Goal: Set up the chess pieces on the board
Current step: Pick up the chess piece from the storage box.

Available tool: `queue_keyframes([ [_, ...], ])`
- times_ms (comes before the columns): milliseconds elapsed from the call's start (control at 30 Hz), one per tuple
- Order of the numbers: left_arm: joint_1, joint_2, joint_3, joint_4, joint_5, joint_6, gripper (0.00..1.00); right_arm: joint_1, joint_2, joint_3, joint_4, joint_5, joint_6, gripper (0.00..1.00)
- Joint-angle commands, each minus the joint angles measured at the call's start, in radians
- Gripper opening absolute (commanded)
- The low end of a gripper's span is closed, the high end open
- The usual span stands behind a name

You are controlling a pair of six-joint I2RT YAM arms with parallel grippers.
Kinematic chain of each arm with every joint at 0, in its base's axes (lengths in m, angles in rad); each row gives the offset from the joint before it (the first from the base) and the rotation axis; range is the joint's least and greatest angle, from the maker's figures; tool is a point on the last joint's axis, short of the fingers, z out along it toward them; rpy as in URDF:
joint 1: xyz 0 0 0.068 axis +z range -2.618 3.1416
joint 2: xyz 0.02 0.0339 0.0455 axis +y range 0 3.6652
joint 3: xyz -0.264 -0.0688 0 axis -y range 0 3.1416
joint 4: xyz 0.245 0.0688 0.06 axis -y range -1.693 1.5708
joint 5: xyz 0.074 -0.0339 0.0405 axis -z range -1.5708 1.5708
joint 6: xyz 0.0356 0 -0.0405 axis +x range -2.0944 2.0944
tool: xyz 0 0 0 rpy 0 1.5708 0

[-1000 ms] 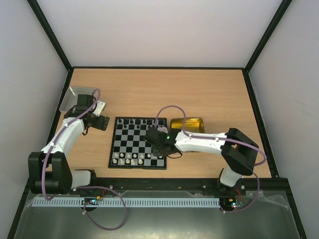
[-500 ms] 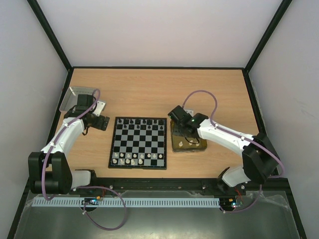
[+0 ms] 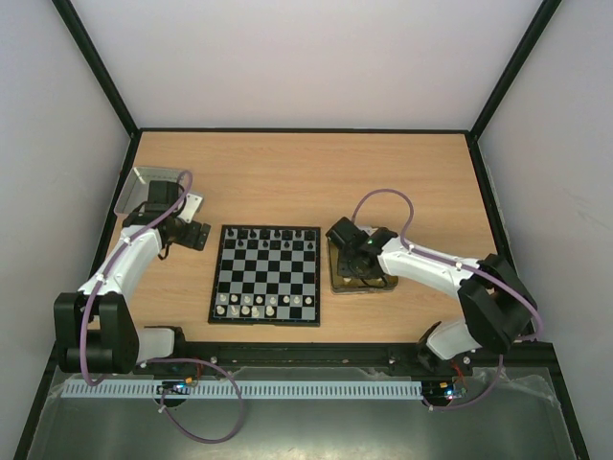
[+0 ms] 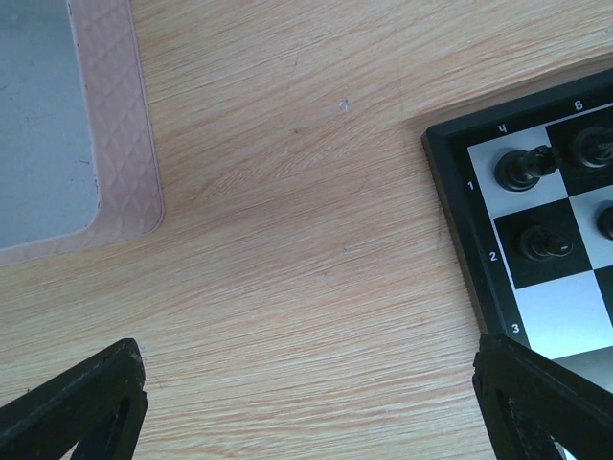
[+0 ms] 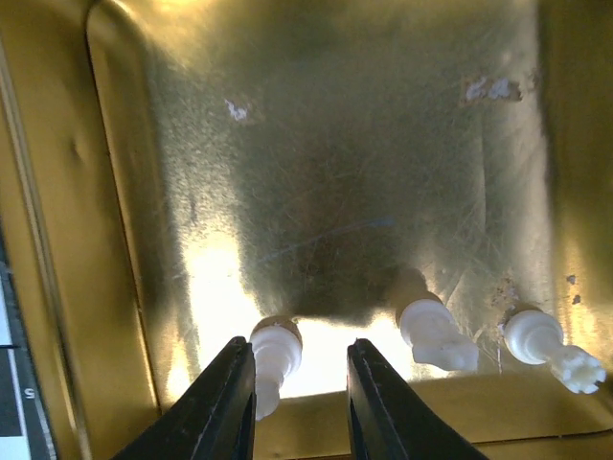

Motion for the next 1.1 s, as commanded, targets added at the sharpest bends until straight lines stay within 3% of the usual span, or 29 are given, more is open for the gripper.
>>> queue_keyframes([
  [0, -0.007, 0.010, 0.034, -0.014, 0.003, -0.001, 0.93, 0.002, 0.018, -0.033, 0.029, -0.017, -0.007, 0.26],
  [667, -0.009, 0.012, 0.035, -0.012, -0.002, -0.002, 0.93, 0.002, 0.043, -0.047, 0.073, -0.056, -0.009, 0.25],
  [1067, -0.011, 0.011, 0.018, -0.003, -0.003, -0.005, 0.93, 0.002, 0.028, -0.070, 0.085, -0.074, -0.003, 0.13],
])
